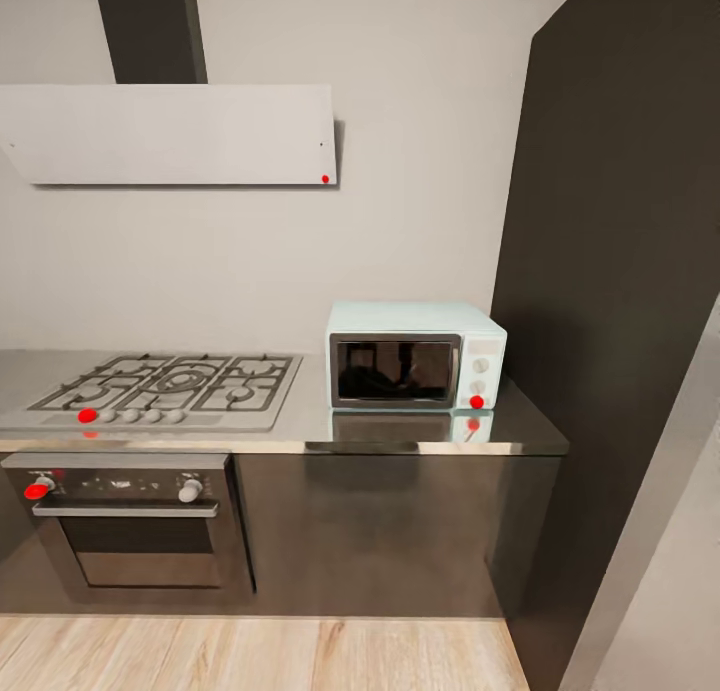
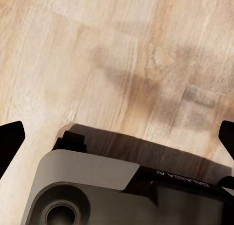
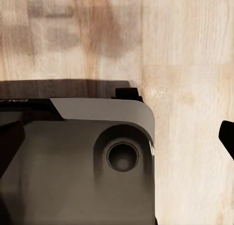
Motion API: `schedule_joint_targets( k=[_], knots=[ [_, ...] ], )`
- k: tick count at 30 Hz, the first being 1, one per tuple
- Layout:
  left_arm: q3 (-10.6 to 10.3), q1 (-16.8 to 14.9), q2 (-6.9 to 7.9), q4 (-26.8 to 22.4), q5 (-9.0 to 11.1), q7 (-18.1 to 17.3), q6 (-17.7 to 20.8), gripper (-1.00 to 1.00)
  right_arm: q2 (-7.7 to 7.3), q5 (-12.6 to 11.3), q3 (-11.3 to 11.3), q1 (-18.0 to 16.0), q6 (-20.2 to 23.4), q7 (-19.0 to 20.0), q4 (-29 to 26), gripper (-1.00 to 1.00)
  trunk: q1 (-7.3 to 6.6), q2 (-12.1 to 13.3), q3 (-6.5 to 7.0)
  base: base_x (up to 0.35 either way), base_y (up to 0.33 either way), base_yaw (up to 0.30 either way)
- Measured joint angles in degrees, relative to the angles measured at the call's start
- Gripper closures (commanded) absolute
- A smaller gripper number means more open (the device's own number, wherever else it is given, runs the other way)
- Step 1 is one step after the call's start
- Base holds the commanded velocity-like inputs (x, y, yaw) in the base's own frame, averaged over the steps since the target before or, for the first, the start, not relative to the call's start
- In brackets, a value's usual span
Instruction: In the kitchen, take the popcorn bag from the countertop, put it into the microwave, and heat it until the popcorn is cooked so the cooked popcorn ends up inside the bag.
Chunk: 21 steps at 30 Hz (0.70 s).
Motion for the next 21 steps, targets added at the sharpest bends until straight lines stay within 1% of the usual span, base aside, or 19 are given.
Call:
schedule_joint_targets(
  k=[5, 7, 9, 11, 12, 13, 14, 15, 16, 18, 19, 20, 21],
  knots=[
    [0.0, 0.0, 0.0, 0.0, 0.0, 0.0, 0.0, -1.0, 0.13, 0.6, 0.5, 0.0, 0.4, 0.2, -0.1, -1.0, 0.0, 0.0, 0.0, 0.0, 0.0, 0.0],
    [0.0, 0.0, 0.0, 0.0, 0.0, 0.0, 0.0, -1.0, 0.17, 1.6, 1.6, 0.0, 0.2, 0.3, -0.7, -1.0, 0.0, 0.0, 0.0, 0.0, 0.0, 0.0],
    [0.0, 0.0, 0.0, 0.0, 0.0, 0.0, 0.0, -1.0, 0.19, 2.0, 2.4, 0.0, 0.2, 0.9, -2.8, -1.0, 0.0, 0.0, 0.0, 0.0, 0.0, 0.0],
    [0.0, 0.0, 0.0, 0.0, 0.0, 0.0, 0.0, -1.0, 0.7, 2.2, 2.9, 0.0, 0.9, 2.8, -9.8, -1.0, 0.0, 0.0, 0.01, 0.0, 0.0, 0.0],
    [0.0, 0.0, 0.0, 0.0, 0.0, 0.0, 0.0, -1.0, 0.82, 2.2, 3.0, 0.0, 2.0, 4.1, -13.5, -1.0, 0.0, 0.0, 0.01, 0.0, 0.0, 0.0],
    [0.0, 0.0, 0.0, 0.0, 0.0, 0.0, 0.0, -1.0, 0.87, 2.2, 3.1, 0.0, 2.7, 4.8, -15.5, -1.0, 0.0, 0.0, 0.0, 0.0, 0.0, 0.0],
    [0.0, 0.0, 0.0, 0.0, 0.0, 0.0, 0.0, -1.0, 1.01, 2.1, 3.3, -0.1, 7.3, 8.0, -22.1, -1.0, 0.0, 0.0, 0.01, 0.0, 0.0, 0.0],
    [0.0, 0.0, 0.0, 0.0, 0.0, 0.0, 0.0, -1.0, 1.1, 2.0, 3.4, -0.1, 10.3, 10.1, -27.4, -1.0, 0.0, 0.0, 0.01, 0.0, 0.0, 0.0],
    [0.0, 0.0, 0.01, 0.0, 0.0, 0.0, 0.0, -1.0, 1.42, 1.8, 3.6, 0.0, 14.5, 13.2, -33.7, -1.0, 0.0, 0.0, 0.01, 0.0, 0.0, 0.0],
    [0.0, 0.0, 0.0, 0.0, 0.0, 0.0, 0.0, -1.0, 2.25, 1.8, 3.9, 0.0, 20.2, 17.4, -43.6, -1.0, 0.0, 0.0, 0.01, 0.0, 0.0, 0.0],
    [0.0, 0.0, 0.0, 0.0, 0.0, 0.0, 0.0, -1.0, 2.74, 1.6, 4.8, 0.0, 25.5, 19.9, -51.4, -1.0, 0.0, 0.0, 0.01, 0.0, 0.0, 0.0],
    [0.0, 0.0, 0.0, 0.0, 0.0, 0.0, 0.0, -1.0, 2.99, 1.5, 5.3, 0.0, 27.9, 20.6, -56.8, -1.0, 0.0, 0.0, 0.01, 0.0, 0.0, 0.0],
    [0.0, 0.0, 0.0, 0.0, 0.0, 0.0, 0.0, -1.0, 3.28, 1.5, 6.1, 0.0, 30.2, 21.1, -60.9, -1.0, 0.0, 0.0, 0.01, 0.0, 0.0, 0.0]
  ],
)
